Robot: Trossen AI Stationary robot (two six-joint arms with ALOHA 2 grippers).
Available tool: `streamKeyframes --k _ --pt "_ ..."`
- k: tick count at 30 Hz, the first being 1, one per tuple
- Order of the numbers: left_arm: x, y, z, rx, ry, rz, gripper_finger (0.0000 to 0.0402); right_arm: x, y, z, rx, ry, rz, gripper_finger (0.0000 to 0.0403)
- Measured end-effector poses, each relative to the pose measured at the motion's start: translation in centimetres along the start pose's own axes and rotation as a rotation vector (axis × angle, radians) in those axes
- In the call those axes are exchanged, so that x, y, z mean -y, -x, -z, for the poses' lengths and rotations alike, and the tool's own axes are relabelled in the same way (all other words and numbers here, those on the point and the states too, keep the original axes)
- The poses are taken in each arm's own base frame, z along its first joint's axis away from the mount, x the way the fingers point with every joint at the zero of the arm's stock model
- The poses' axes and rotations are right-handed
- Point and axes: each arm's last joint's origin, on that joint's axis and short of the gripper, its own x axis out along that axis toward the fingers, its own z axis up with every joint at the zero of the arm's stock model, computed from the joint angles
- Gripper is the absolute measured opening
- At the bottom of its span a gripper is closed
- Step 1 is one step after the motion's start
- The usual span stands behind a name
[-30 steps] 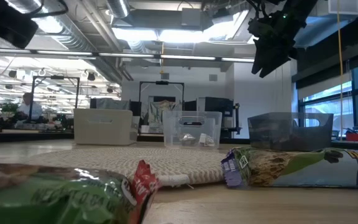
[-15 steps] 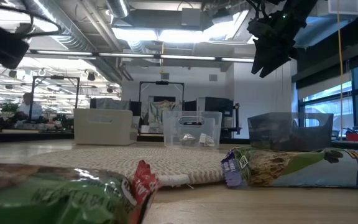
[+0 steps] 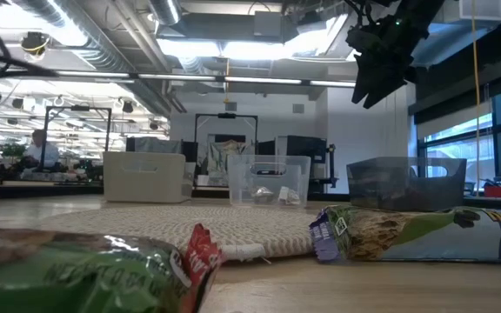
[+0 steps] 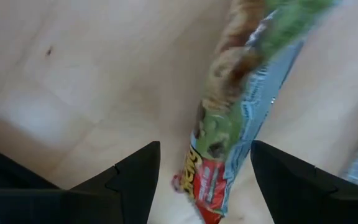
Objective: Pick and place Granola Bars by type
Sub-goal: Put the red granola bar into the black bin
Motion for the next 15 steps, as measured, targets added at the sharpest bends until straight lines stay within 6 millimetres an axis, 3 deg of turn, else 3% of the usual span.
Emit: streamKeyframes --k 6,15 --pt "0.4 -1.0 0.0 -0.014 0.000 -0.041 0.0218 0.0 0.0 -0.1 0.005 0.000 -0.003 0.0187" --pt "0.7 -1.2 0.0 -0.014 -0.034 -0.014 0.0123 0.0 0.0 -0.1 0.007 0.001 -0.004 0.0187"
